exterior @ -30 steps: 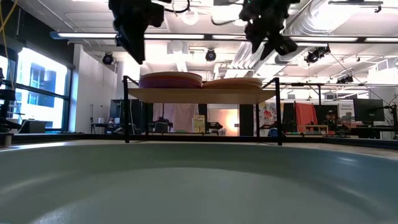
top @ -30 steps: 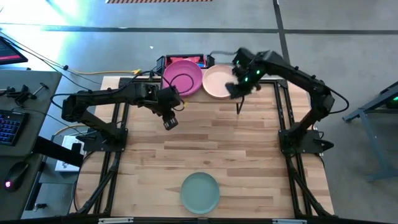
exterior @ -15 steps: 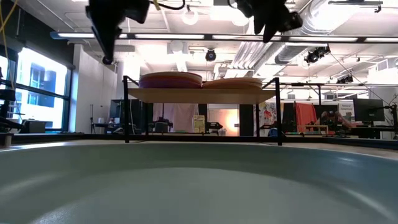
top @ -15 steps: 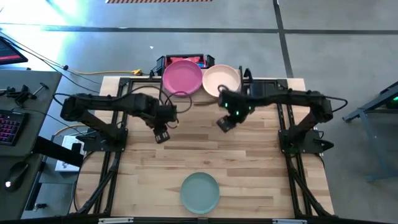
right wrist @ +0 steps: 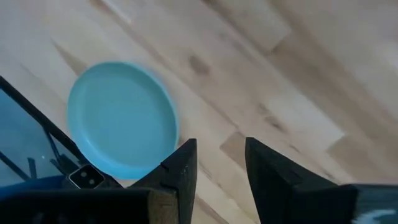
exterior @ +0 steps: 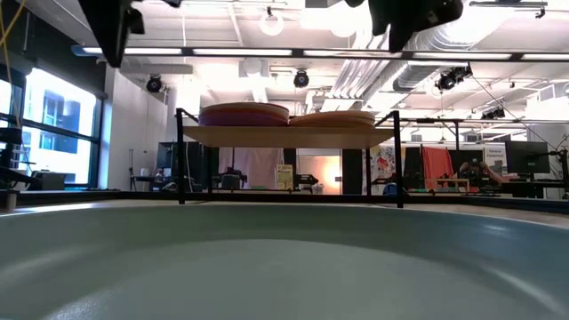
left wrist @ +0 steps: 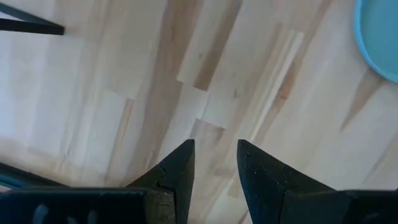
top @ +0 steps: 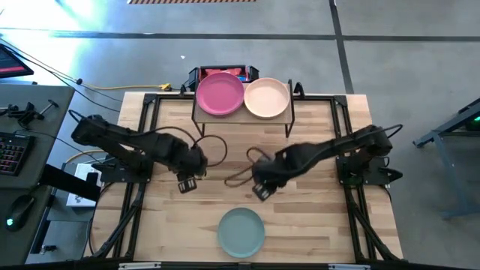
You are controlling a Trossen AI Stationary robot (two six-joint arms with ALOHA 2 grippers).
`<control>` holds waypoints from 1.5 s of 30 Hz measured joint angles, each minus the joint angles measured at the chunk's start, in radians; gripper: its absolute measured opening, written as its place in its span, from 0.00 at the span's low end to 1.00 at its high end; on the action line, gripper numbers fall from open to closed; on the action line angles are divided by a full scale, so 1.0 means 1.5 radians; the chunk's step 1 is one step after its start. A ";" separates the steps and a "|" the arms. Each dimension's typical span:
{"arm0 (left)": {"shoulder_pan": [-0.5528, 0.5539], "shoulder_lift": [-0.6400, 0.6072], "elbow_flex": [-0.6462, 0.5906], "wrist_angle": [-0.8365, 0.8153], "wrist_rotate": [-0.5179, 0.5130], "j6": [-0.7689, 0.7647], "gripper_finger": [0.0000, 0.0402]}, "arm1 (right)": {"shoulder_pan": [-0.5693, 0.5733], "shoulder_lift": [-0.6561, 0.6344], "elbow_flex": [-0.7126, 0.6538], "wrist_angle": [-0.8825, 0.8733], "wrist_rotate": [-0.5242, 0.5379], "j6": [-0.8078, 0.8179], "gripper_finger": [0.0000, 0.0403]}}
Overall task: Place and stack plates onto a shelf
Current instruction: Stack the blue plate on top of the light orange plate on the shelf
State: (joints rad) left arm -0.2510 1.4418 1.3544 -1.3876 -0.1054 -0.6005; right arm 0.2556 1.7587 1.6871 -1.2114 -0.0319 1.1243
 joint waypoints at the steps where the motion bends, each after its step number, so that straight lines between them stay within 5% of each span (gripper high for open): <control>1: -0.012 0.000 0.000 0.000 -0.004 -0.011 0.28 | 0.010 0.011 0.000 0.010 0.001 0.001 0.28; 22: -0.191 0.000 0.000 0.002 -0.034 -0.210 0.28 | 0.099 0.199 0.000 0.126 0.002 0.013 0.28; 45: -0.209 0.000 0.000 0.039 -0.044 -0.210 0.28 | 0.115 0.303 0.000 0.203 -0.008 0.001 0.28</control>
State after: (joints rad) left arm -0.5648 1.4418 1.3542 -1.3289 -0.1711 -0.9154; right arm 0.4286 2.2135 1.6871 -0.9069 -0.0444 1.1252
